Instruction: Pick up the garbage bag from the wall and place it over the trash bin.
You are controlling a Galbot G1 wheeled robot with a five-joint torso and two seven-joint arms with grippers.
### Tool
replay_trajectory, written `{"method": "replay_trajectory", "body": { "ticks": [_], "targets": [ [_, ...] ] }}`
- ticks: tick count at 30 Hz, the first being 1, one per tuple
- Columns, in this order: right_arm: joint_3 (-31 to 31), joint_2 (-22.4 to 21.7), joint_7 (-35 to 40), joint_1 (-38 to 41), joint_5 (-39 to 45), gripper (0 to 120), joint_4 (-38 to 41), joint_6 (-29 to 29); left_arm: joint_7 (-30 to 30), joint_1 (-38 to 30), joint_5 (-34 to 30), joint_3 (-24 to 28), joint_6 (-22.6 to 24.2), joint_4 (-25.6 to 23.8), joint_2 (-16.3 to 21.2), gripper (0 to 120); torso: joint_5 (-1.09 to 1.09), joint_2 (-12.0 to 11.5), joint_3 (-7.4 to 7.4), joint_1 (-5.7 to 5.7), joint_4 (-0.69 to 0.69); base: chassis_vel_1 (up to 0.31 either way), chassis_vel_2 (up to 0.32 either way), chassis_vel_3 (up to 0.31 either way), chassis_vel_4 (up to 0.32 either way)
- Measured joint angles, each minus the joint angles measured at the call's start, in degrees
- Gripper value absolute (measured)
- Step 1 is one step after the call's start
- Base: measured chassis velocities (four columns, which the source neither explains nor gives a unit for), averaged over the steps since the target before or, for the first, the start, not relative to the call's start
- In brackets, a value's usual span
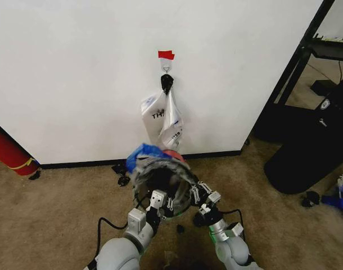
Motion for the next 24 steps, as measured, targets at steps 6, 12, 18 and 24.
{"method": "replay_trajectory", "body": {
  "ticks": [6,12,18,24],
  "targets": [
    [0.42,-2.37,2.74,-1.71,6.12,1,3.58,-3.35,2.18,1.23,1.65,-4.46,-3.68,-4.58,1.11,0,0.01,0.00,0.00,0.00,0.01,0.000,0.000,0.000,0.000],
    [2.49,-5.39,-1.29,-3.39,7.86,1,5.62,-3.88,4.49,-0.06,0.56,-6.18,-6.35,-4.93,1.79,18,0.01,0.00,0.00,0.00,0.00,0.000,0.000,0.000,0.000],
    [5.02,-9.17,-8.27,-4.56,8.69,1,6.74,-3.89,5.20,-1.31,-0.03,-7.22,-8.10,-2.59,1.67,38,0.00,0.00,0.00,0.00,-0.01,0.000,0.000,0.000,0.000],
    [6.49,-11.62,-13.87,-4.90,9.09,1,7.97,-4.00,7.70,-2.44,0.19,-7.95,-9.66,0.37,2.65,59,0.01,0.00,0.00,0.00,0.00,0.000,0.000,0.000,0.000]
  ]
}}
